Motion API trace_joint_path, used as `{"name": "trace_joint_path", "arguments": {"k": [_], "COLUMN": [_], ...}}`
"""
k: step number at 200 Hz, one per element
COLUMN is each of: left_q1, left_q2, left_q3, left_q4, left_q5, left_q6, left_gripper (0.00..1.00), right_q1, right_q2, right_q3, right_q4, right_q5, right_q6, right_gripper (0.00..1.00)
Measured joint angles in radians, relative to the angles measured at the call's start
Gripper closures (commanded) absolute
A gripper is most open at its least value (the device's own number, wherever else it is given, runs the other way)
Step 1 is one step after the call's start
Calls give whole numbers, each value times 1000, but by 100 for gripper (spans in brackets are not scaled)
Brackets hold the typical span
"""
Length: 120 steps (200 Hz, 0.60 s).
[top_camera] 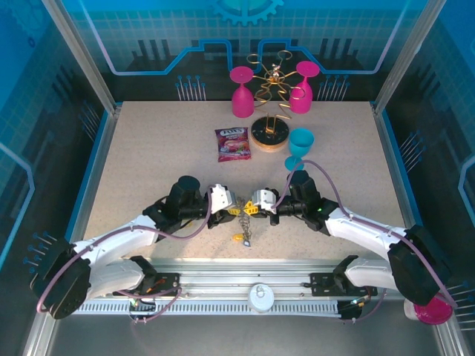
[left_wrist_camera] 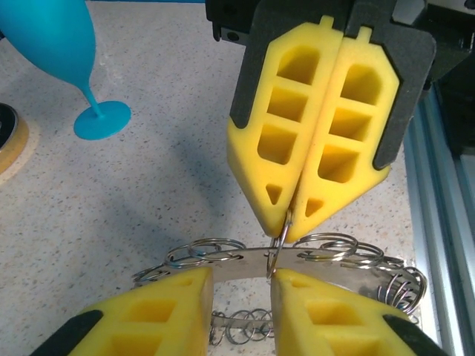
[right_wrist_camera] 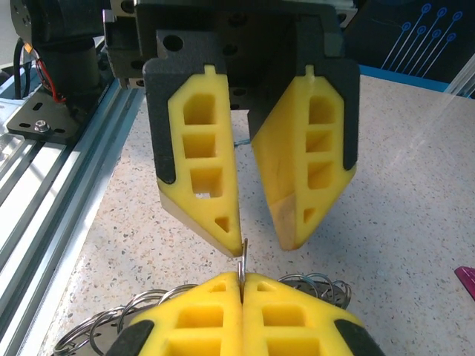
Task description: Put the keys on the keyring
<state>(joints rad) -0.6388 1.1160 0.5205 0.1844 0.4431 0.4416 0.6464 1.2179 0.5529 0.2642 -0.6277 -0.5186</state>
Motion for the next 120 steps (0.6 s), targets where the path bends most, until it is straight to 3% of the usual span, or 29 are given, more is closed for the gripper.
{"name": "trace_joint_path", "arguments": {"k": [75, 96, 115, 120], "left_q1": [0, 0, 0, 0], "left_q2": [18, 18, 18, 18], "left_q3": [-2, -3, -7, -7], "left_q4": [34, 39, 45, 46], "left_q5": [47, 52, 52, 52], "left_q6": [-26, -26, -25, -25], "left_gripper": [89, 100, 100, 100], "right_q1": [0, -2, -6, -6], "right_q2": [19, 22, 23, 23], "right_q3": [0, 0, 0, 0], "right_q4": [37, 45, 48, 48], "right_q5": [-20, -19, -19, -16], "right_q6": [31, 37, 44, 44], "right_gripper": [100, 100, 100, 94]}}
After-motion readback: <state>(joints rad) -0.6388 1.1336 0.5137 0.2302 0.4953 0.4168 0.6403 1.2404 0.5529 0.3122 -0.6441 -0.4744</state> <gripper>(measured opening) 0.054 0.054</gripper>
